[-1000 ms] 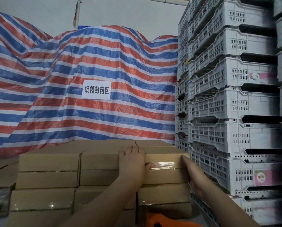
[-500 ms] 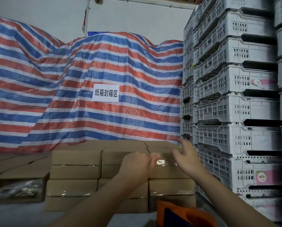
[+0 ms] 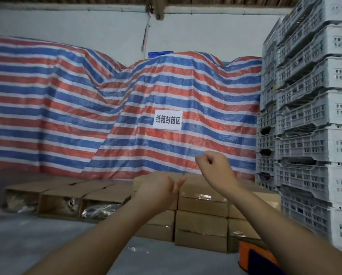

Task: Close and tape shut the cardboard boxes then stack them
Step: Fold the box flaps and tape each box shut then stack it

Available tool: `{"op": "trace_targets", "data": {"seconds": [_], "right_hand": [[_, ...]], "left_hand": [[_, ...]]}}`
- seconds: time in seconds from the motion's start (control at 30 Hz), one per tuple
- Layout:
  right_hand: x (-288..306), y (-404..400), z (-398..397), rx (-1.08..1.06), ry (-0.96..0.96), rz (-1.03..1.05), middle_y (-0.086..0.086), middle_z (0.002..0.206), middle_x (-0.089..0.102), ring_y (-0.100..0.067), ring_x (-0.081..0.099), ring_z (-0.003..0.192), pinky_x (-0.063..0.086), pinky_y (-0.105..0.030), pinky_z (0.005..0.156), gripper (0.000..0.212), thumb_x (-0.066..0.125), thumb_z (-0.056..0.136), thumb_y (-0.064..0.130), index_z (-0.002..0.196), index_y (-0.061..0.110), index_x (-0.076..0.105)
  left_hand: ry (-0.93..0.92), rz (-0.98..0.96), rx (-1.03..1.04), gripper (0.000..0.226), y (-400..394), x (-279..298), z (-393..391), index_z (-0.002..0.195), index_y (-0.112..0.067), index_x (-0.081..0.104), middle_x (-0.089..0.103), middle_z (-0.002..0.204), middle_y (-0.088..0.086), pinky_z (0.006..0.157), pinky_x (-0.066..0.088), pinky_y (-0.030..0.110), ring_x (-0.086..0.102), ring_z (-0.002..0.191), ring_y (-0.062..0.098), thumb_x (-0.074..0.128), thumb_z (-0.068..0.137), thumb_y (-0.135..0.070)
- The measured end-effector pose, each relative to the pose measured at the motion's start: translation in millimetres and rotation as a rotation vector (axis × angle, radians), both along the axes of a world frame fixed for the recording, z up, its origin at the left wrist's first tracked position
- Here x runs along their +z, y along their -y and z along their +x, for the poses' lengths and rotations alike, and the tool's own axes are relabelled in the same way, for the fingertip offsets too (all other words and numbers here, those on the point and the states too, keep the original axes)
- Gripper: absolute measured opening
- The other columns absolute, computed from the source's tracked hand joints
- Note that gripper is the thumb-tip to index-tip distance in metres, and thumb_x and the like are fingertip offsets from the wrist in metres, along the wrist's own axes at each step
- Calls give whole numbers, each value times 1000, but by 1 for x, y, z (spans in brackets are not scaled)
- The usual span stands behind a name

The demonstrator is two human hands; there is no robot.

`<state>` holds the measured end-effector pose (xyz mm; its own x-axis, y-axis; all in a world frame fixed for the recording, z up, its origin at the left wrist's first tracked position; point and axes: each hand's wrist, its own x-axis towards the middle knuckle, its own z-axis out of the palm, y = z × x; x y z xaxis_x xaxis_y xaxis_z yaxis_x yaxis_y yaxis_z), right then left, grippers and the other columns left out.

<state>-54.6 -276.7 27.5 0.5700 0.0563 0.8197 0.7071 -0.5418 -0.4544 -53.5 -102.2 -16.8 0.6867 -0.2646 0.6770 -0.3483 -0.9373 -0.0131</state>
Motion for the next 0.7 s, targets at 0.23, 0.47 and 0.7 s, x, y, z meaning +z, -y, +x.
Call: {"op": "trace_targets", "data": {"seconds": [0.23,0.47,0.7], "right_hand": [[-34,-113,31,153,-84,-62,12,43,49,-2,49,44,36,-14,46,50,54,100,22,50,24,52],[-97,-220,95,205,-219,-333,8,53,55,-7,53,48,43,-24,50,43,52,102,23,59,21,52],[-110,-271,172,18,-275,-669,7,91,55,-7,55,75,40,-23,58,10,51,98,28,105,21,50]], "left_hand": [[4,-152,91,62,-108,-41,15,64,-21,59,57,56,-5,57,51,28,54,51,4,28,97,-62],[11,-185,412,43,-213,-100,61,88,-26,62,70,86,-1,64,47,31,68,79,19,27,104,-45],[-80,-198,434,23,-269,-120,124,122,-25,46,67,96,1,59,43,30,66,82,21,43,100,-22]]}}
